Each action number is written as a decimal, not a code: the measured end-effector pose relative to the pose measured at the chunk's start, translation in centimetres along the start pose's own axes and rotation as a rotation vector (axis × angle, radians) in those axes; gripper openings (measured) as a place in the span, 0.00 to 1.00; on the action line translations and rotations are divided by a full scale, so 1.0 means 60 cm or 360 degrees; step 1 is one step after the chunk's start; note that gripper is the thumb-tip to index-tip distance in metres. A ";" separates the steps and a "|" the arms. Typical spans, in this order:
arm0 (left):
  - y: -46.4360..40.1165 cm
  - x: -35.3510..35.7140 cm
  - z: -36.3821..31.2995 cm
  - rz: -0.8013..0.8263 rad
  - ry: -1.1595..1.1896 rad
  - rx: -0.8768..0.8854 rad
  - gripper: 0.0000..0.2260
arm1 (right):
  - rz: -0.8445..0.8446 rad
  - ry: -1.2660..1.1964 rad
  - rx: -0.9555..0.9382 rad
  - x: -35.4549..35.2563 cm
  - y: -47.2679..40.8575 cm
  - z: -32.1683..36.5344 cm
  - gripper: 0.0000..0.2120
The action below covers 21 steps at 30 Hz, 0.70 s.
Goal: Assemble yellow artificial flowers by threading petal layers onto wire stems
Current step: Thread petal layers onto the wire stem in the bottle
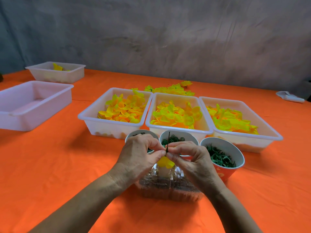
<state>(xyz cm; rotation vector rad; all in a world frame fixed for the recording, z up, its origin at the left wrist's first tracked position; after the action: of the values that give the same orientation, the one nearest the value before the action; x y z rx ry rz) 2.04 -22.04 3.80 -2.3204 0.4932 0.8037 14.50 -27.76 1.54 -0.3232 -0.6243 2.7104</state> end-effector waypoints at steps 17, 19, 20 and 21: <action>-0.001 0.004 0.022 0.0025 0.0245 -0.0121 0.04 | 0.0040 -0.0197 0.0196 -0.020 -0.009 -0.020 0.06; 0.000 0.010 0.021 0.0064 0.0293 -0.0114 0.05 | 0.0068 -0.0148 0.0211 -0.015 -0.006 -0.021 0.06; -0.001 0.011 0.018 0.0069 0.0303 -0.0102 0.05 | 0.0075 -0.0133 0.0215 -0.013 -0.005 -0.021 0.07; -0.002 0.011 0.016 0.0061 0.0305 -0.0085 0.05 | 0.0078 -0.0127 0.0219 -0.011 -0.004 -0.022 0.07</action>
<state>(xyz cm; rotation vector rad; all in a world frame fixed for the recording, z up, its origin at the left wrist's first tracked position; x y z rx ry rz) 2.20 -21.40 2.82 -2.4576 0.6075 0.6217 15.57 -27.29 0.60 -0.1988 -0.4530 2.8073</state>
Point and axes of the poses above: each hand's wrist, its own y-axis away from the middle knuckle, its own x-axis out of the palm, z = x × y, the point moved 10 cm from there along -y, towards the middle knuckle, and after that the axes turned 8 degrees about -y, right-handed, at the moved point
